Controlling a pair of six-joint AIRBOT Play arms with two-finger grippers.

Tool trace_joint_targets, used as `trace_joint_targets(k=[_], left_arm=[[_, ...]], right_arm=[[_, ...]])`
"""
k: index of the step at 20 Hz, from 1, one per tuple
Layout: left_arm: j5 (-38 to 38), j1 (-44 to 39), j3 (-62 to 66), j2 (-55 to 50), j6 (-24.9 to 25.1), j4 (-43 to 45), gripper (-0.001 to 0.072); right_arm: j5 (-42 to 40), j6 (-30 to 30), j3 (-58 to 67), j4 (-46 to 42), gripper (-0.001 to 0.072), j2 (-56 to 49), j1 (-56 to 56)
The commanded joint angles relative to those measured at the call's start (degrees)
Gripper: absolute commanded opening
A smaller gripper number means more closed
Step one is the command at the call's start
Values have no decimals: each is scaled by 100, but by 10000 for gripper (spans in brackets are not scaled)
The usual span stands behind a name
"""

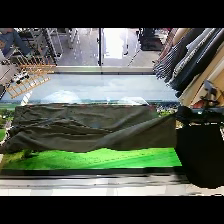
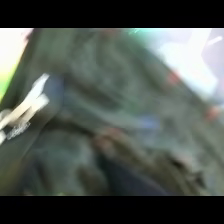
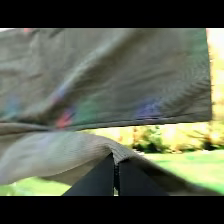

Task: Fold the clothes and pants, and hang the long-sleeved shirts on hangers.

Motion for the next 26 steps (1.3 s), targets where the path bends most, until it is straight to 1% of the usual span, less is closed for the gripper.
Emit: trace_joint_targets(k=[1, 3, 4, 6, 9, 10, 11, 15, 16, 17, 18, 19, 21, 22, 24, 25, 26], left_arm=[[-409, -70, -728, -46, -404, 699, 642], [-313, 76, -1488, -46, -455, 446, 642], [-125, 142, -1897, -46, -455, 343, 642], [391, 275, -2691, -42, -448, 33, 643], [1346, 468, -3716, -42, -306, -894, 648], [1515, 481, -3928, -44, -68, -1217, 648], [1705, 485, -4081, -44, 22, -1427, 648], [2496, 446, -4325, -44, 15, -1816, 647], [2610, 446, -4325, -44, 15, -1923, 635], [2643, 448, -4325, -44, 22, -2017, 405], [2592, 448, -4323, -39, 70, -2048, 58], [2461, 452, -4321, -13, 317, -2146, 17], [1971, 533, -4229, 155, 879, -2393, 16], [1609, 592, -4076, 304, 1014, -2472, 15], [774, 702, -3364, 675, 1005, -2503, 14], [527, 699, -2798, 846, 881, -2389, 13], [509, 649, -2201, 951, 651, -2133, 13]], right_arm=[[-186, 33, 155, -17, 25, -533, 538], [-199, 35, 157, -31, 25, -492, 654], [-192, 37, 157, -20, 25, -461, 654], [-186, 39, 157, -20, 25, -387, 651], [-129, 39, 155, -15, 25, -299, 651], [-127, 44, 157, -13, 25, -275, 651], [-118, 48, 155, -9, 25, -251, 651], [162, 57, 157, 61, 26, -227, 651], [247, 55, 157, 57, 26, -227, 651], [306, 55, 155, 59, 26, -227, 651], [330, 55, 155, 55, 26, -227, 651], [337, 57, 157, 48, 26, -227, 651], [339, 142, 162, -63, 25, -199, 634], [341, 378, 236, -271, 25, -192, 590], [166, 763, 581, -667, 24, -208, 446], [-122, 918, 804, -798, 23, -229, 365], [-470, 1073, 1071, -903, 23, -319, 264]])
